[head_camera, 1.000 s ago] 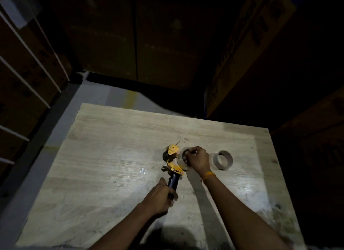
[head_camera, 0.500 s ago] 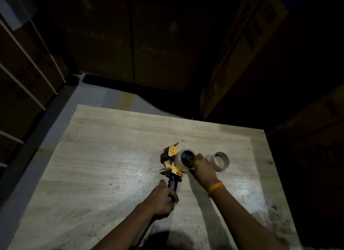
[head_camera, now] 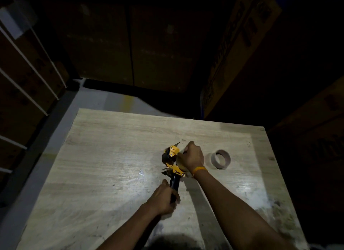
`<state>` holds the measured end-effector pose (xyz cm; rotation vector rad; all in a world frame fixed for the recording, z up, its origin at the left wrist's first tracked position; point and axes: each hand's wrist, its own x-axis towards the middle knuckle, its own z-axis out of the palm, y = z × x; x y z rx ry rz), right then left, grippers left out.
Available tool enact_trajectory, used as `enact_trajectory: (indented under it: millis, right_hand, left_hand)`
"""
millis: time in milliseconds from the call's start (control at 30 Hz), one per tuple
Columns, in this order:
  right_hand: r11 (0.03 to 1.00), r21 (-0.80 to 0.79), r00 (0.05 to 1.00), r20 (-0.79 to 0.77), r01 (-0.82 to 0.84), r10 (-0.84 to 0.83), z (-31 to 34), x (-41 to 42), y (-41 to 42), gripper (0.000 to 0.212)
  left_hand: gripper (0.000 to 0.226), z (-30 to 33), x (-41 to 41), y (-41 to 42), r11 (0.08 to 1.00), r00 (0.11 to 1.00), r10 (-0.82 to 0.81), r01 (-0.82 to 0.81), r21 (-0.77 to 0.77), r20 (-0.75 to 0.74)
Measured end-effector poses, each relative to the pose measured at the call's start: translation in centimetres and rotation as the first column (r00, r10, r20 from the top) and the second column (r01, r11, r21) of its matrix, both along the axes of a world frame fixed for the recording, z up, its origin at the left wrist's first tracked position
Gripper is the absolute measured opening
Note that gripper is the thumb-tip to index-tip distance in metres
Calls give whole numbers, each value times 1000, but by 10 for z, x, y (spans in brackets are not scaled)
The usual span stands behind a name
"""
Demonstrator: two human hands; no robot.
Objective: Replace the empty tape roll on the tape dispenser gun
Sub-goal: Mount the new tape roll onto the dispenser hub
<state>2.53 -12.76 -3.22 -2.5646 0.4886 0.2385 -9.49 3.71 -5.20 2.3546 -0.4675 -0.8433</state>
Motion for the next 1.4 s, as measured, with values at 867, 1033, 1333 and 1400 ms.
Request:
enact_trajectory:
  millis: [867,1033,1333,1400]
  right_hand:
    - [836,-131,814,191,-533,549,-14,-32,-32,10]
    - [824,-94,801,197,-558,565,-14,-29,-25,7]
    - [894,-52,885,128,-446,448,-27,-30,-21,16]
    - [910,-23,902,122,-414,414,-25,-33,-18,18]
  left_hand:
    - [26,2,-4,4,999,998,34,-35,-25,-43]
    - [28,-1,-5,2,999,999,30,-30,-19,-33]
    - [37,-4,-2,5,999,999,16,-15,32,-31]
    - [37,-2,-3,4,1000,999,6,-5,30,-37]
